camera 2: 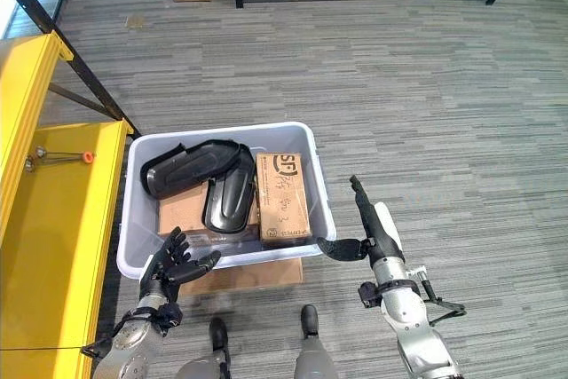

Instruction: Move parts from the plastic box to the shelf.

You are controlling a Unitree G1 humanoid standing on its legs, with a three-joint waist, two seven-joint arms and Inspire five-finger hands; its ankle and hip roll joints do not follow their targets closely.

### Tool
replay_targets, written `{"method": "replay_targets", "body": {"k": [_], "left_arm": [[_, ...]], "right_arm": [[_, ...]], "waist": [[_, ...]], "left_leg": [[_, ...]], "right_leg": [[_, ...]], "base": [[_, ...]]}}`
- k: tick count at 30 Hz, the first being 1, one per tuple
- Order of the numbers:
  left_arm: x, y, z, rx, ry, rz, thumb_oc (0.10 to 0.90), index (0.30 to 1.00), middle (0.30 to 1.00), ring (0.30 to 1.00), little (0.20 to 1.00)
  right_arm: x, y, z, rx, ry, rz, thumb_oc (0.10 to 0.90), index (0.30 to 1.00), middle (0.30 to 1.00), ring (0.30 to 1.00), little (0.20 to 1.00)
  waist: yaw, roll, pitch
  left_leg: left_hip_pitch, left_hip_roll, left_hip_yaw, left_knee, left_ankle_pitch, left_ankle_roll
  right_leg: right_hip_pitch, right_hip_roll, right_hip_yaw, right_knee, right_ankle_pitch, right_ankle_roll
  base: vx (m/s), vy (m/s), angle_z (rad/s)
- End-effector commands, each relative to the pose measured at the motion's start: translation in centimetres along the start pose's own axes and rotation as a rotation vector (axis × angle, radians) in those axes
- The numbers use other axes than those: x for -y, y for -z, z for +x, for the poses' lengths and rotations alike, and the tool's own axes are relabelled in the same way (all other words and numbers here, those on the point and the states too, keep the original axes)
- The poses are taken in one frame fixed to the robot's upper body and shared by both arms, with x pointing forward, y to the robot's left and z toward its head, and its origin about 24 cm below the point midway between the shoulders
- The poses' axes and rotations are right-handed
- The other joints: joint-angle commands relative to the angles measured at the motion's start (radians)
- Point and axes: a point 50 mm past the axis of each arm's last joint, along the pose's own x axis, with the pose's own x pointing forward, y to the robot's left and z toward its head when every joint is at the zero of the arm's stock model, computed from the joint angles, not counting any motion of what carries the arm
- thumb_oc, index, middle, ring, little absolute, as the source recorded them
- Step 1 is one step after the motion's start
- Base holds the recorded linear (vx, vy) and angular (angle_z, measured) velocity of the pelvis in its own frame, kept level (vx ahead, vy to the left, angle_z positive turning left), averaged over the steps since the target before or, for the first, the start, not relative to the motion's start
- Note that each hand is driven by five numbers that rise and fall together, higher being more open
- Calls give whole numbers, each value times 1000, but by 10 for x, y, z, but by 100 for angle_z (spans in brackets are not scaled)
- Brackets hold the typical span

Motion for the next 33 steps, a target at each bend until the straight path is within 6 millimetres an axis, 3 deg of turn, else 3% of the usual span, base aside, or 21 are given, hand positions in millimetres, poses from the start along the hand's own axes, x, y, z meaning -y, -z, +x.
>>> {"method": "replay_targets", "body": {"k": [1, 10, 25, 33], "left_arm": [[-3, -40, 3, 182, 39, 33, 900, 1000, 1000, 1000, 1000], [1, -47, 8, 201, 43, 36, 900, 1000, 1000, 1000, 1000], [-1, -64, 13, 261, 19, 78, 900, 1000, 1000, 1000, 1000], [9, -69, 16, 280, 48, 80, 900, 1000, 1000, 1000, 1000]], "right_arm": [[12, -66, 22, 333, 66, -31, 900, 1000, 1000, 1000, 1000], [-9, -108, 55, 448, 15, -36, 900, 1000, 1000, 1000, 1000], [-17, -141, 86, 485, 49, 4, 900, 1000, 1000, 1000, 1000], [-20, -145, 93, 468, 53, 55, 900, 1000, 1000, 1000, 1000]], "waist": [[36, -73, -57], [91, -70, 1], [149, -55, 84], [163, -42, 125]], "left_leg": [[-122, 117, -62, 148, -24, -60], [-179, 103, -109, 189, -30, -57], [-278, 77, -140, 219, -24, -46], [-320, 65, -154, 247, -30, -39]], "right_leg": [[56, -97, -26, 62, -80, 65], [47, -103, -60, 81, -85, 57], [-14, -119, -105, 100, -65, 58], [-34, -128, -119, 115, -64, 54]], "base": [[0, 0, 0], [-35, -12, 13], [-44, 9, 9], [-8, 6, 1]]}}
